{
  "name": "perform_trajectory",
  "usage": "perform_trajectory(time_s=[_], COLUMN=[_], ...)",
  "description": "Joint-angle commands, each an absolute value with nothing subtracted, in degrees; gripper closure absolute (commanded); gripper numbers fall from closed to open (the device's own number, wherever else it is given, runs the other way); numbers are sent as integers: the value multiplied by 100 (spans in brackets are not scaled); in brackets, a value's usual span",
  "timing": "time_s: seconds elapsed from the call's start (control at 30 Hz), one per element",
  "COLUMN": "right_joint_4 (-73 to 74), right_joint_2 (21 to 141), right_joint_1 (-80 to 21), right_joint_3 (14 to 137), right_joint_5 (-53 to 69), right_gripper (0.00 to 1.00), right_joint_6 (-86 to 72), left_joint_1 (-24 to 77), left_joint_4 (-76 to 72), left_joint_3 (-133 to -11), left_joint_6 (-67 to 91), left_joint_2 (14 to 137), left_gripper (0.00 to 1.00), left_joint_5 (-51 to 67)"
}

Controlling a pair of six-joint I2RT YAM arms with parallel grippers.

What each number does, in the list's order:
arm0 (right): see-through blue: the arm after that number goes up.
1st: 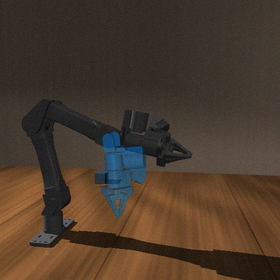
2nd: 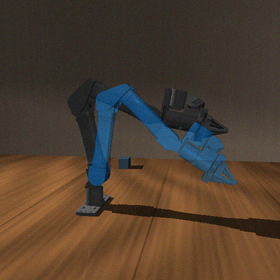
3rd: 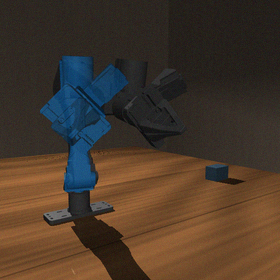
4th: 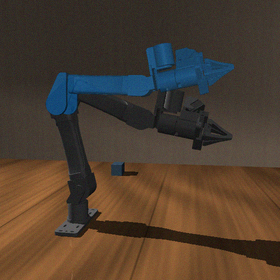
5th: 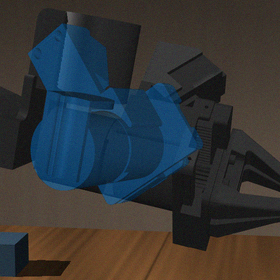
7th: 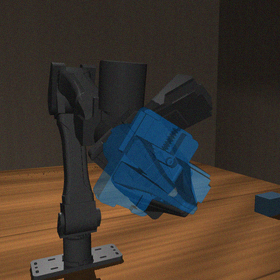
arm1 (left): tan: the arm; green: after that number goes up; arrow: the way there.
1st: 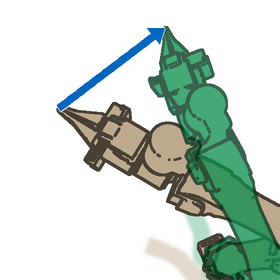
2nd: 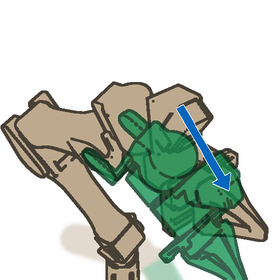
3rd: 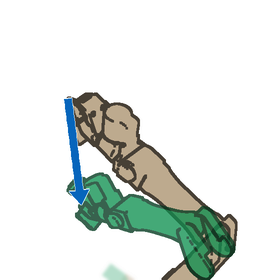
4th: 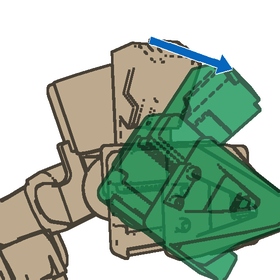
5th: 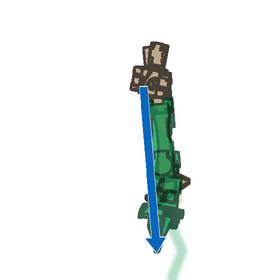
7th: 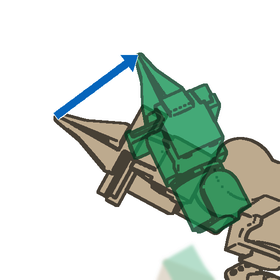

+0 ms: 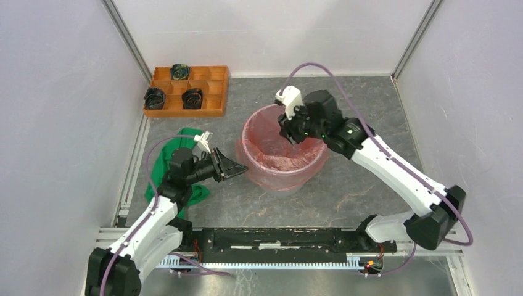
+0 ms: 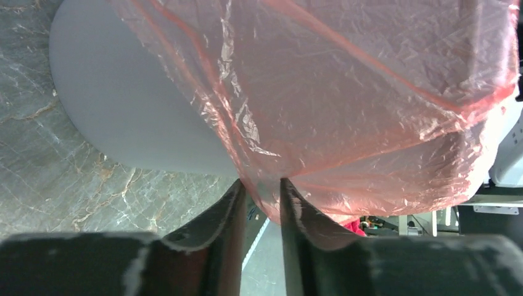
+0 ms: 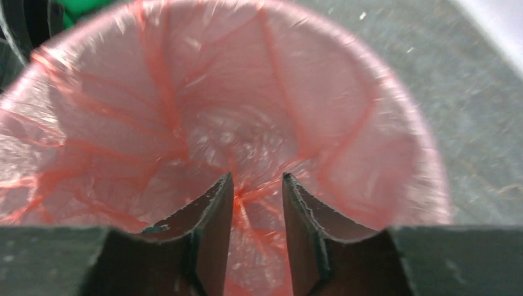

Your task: Put the trash bags into the trash bin

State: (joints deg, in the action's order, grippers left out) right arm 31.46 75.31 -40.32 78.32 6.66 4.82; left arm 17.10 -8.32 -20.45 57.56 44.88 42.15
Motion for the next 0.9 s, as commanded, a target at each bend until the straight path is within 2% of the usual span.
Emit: perform_trajectory(time_s=[0.0,0.1,0.17,0.33,0.5,0.67,0.87], right_joint_4=[3647,3894,3994,3850,3274,2664,2644], right_joint_2=[7902,8218,8416,8978,9405,9572,9696], right_joint_1=[-4422,-4673,-4799,-4995,-5081,-5081,-5083], right_joint_3=[7949,7979,7968,7786,7608,7281,7161], right_joint_5=[427,44,-236,-386,-628,-454,-424], right_gripper=[62,65,65,64,59,50,42], right_joint_6=[535,580,558,501,213,9,-200], left_joint_1=[1784,1792,1793,1793,1793,1793,1793], left_joint_4=[-1297,-1259,-1195,-906,-732,-663,-546], left_joint_3=[-1973,-1927,-1995,-2199,-2458,-2505,-2527], left_joint_6=[5794,5726,5590,5214,4911,4828,4756], left_joint_2=[4761,5169,5449,5816,6043,6036,5978], left_gripper=[76,91,97,98,98,98,98], left_joint_5=[4031,3741,3606,3236,3163,3179,3179])
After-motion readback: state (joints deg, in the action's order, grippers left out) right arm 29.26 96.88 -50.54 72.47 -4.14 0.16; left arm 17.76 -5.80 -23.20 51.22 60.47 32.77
